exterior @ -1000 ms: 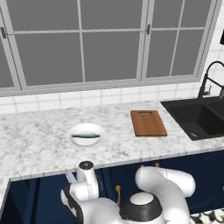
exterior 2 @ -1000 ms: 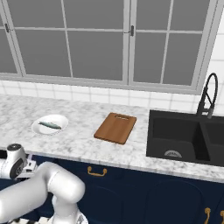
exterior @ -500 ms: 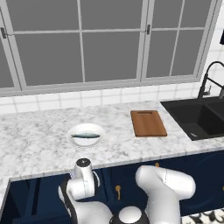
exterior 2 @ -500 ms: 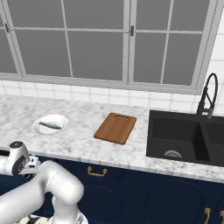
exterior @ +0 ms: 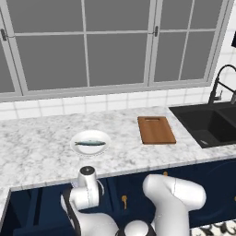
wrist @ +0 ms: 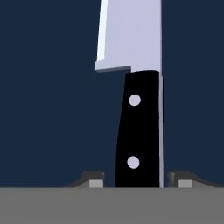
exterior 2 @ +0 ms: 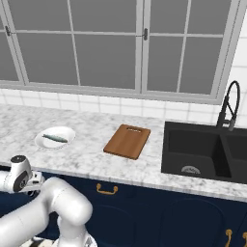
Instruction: Pick up the knife from the drawer and place it on the cutting board. Then place the meat from the plate to the cutting board.
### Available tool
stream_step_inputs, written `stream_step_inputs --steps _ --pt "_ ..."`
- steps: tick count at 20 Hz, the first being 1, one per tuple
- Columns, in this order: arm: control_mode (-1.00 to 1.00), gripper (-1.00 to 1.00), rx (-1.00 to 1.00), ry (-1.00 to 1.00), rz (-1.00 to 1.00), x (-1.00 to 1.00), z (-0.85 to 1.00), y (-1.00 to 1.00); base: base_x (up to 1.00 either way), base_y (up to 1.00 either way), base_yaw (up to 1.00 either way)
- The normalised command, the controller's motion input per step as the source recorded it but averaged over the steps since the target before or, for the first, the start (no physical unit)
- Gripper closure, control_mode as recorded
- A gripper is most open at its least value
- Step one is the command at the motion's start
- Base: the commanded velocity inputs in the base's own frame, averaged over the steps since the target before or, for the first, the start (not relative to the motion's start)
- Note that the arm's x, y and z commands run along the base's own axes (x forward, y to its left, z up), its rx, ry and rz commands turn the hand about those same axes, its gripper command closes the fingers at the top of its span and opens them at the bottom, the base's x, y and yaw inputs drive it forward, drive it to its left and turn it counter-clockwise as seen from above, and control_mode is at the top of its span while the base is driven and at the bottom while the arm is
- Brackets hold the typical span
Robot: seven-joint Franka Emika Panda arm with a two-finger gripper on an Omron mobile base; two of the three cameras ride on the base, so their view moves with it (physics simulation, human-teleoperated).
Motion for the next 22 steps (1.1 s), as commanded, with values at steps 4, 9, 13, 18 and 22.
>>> stream_step_inputs --steps 4,9,13,18,22 --pt "-1.00 1.00 0.10 0.00 0.12 -0.52 -0.15 0.62 0.00 0.00 0.00" --pt "-1.00 1.00 0.04 0.04 0.21 -0.31 0.00 0.50 0.00 0.00 0.00" --pt "-1.00 1.00 0.04 0.10 0.33 -0.20 0.00 0.51 0.00 0.00 0.00" --pt "-1.00 1.00 -0.01 0.01 0.33 -0.30 0.22 0.16 0.00 0.00 0.00" --pt "-1.00 1.00 -0.04 0.05 0.35 -0.82 0.23 0.26 0.00 0.00 0.00"
